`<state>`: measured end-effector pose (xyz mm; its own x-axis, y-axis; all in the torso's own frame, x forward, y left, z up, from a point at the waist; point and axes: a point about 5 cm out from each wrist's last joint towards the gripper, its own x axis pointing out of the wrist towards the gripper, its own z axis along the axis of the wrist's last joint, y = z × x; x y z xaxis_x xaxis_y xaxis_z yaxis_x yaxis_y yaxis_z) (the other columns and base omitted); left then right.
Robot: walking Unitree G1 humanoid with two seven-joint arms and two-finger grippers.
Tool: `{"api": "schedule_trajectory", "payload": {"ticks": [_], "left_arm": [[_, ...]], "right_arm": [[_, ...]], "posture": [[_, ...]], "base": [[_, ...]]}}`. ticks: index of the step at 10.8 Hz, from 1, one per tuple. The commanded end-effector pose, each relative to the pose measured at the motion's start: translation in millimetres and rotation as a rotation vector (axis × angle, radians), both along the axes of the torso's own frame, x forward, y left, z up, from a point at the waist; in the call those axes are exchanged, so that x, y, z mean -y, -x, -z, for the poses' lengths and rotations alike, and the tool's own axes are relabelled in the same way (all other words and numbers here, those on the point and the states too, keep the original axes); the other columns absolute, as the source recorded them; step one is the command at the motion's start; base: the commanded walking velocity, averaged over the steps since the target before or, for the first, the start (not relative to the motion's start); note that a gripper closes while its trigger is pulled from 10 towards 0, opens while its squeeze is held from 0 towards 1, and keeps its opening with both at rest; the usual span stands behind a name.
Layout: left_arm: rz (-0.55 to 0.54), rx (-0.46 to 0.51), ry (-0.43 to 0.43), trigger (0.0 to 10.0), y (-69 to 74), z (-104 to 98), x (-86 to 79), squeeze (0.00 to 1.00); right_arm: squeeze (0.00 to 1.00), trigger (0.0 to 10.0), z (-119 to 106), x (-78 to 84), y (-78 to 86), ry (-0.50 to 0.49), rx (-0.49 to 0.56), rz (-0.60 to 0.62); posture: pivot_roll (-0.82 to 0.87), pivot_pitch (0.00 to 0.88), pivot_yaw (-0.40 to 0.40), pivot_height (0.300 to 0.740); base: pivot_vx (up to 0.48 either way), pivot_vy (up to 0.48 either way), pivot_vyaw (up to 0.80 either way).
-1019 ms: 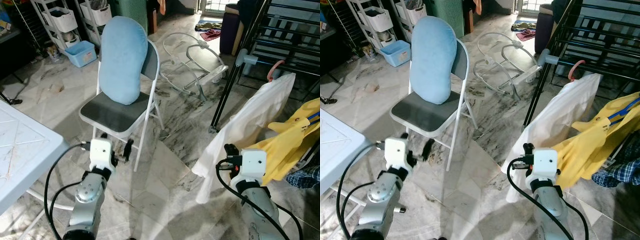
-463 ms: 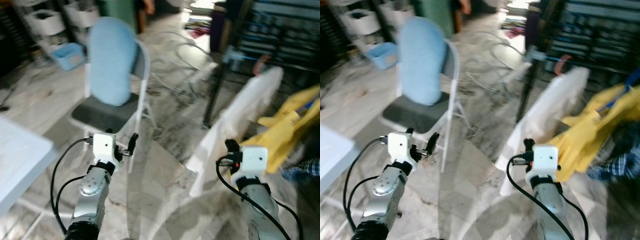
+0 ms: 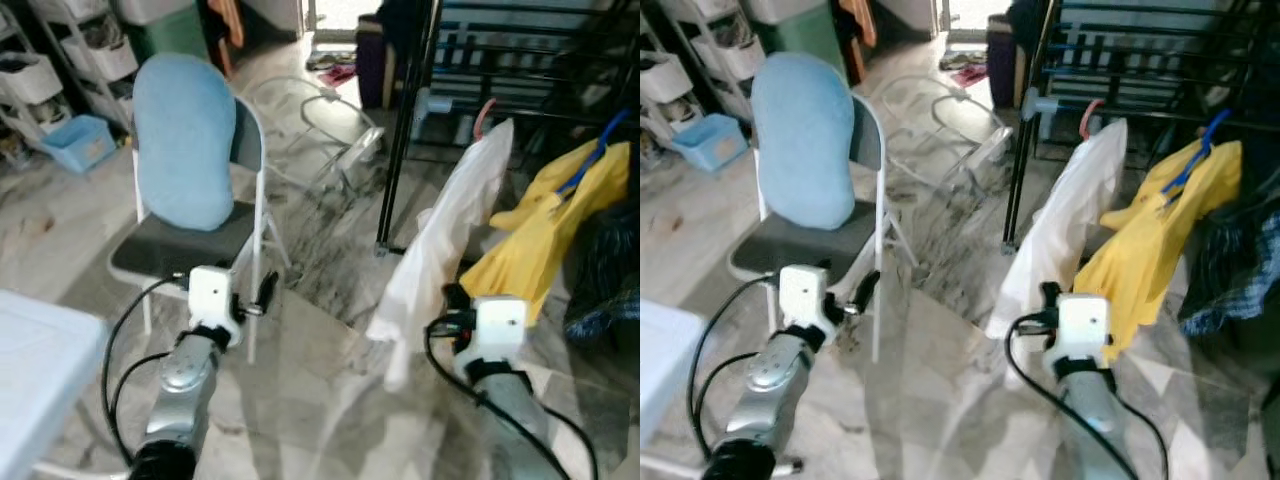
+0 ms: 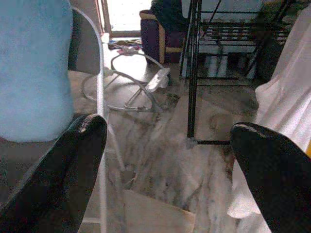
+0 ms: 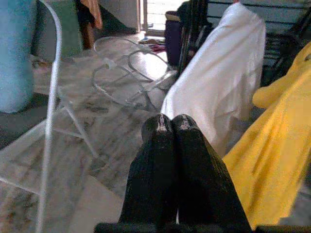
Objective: Hang hanger
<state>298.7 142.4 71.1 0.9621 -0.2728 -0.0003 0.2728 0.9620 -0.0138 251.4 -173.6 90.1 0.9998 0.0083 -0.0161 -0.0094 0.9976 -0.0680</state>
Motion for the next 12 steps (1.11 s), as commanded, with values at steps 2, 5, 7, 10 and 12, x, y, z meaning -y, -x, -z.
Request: {"api": "schedule_trajectory", "payload": {"ticks": [2, 5, 7, 10, 12], "left_arm": [[-0.021, -0.015, -0.019, 10.0, 1.3, 3.7, -7.1, 0.00], [0.006, -0.008, -0.012, 10.0, 0.9, 2.9, -2.4, 0.00], [0.062, -0.004, 0.004, 10.0, 2.8, 3.0, 3.6, 0.00], [0.088, -0.006, 0.005, 10.0, 4.1, 3.8, 7.7, 0.00], [0.099, -0.010, 0.005, 10.0, 5.2, 5.3, 8.8, 0.00]], "right_arm": [[0.00, 10.0, -3.9, -4.9, -4.4, -0.005, 0.020, -0.012], [0.00, 10.0, -5.1, -3.5, -4.7, 0.000, 0.022, -0.011], [0.00, 10.0, -5.6, -2.6, -5.3, 0.004, 0.020, -0.007], [0.00, 10.0, -4.8, -2.8, -2.2, 0.005, 0.018, -0.001], [0.00, 10.0, -4.6, -3.3, 0.0, 0.007, 0.016, -0.001]], "posture": [[-0.13, 0.104, 0.088, 0.740], [-0.14, 0.112, 0.079, 0.740], [-0.14, 0.116, 0.078, 0.740], [-0.15, 0.131, 0.084, 0.740], [-0.15, 0.138, 0.083, 0.740]], "base": [[0.000, 0.000, 0.00], [0.000, 0.000, 0.00], [0.195, 0.000, -0.34], [0.450, 0.000, -0.72], [0.454, 0.000, 0.00]]}}
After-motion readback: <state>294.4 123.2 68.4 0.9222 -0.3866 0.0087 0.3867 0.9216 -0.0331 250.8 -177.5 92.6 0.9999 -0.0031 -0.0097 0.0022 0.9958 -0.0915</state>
